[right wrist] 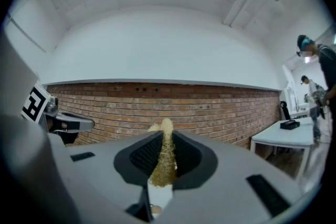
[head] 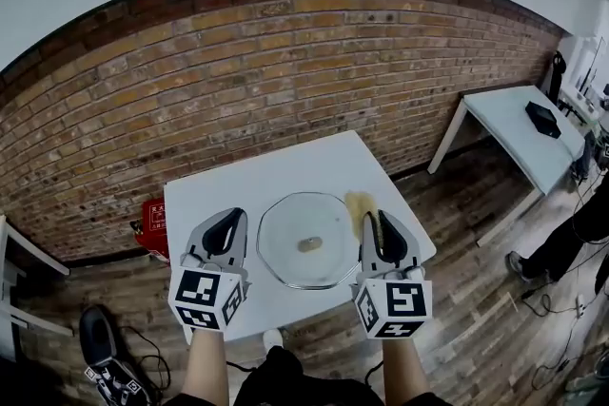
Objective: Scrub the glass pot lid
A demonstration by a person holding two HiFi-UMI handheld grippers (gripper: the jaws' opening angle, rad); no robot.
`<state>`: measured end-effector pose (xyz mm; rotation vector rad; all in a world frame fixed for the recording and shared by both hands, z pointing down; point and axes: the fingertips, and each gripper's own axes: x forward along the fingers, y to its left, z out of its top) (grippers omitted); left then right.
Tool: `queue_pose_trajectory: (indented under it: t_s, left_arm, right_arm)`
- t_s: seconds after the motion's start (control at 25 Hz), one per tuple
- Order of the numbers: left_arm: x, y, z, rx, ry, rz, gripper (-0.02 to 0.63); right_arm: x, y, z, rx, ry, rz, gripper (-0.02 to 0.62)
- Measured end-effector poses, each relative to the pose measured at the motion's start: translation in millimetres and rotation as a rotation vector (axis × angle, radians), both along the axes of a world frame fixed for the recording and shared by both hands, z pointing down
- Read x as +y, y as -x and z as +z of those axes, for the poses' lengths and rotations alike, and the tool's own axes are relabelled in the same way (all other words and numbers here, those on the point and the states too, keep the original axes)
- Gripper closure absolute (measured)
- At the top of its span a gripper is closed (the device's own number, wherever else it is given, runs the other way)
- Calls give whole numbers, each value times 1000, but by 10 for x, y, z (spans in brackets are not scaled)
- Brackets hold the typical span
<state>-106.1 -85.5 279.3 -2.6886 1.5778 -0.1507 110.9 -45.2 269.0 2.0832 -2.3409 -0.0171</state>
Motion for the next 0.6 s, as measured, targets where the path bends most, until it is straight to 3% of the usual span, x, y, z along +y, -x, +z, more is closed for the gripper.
queue_pose_trajectory:
  t_s: [0.6]
  left_arm:
    - [-998, 225, 186, 16, 55, 114, 591]
  right_arm:
    - [-845, 301, 36, 25, 31, 85, 538]
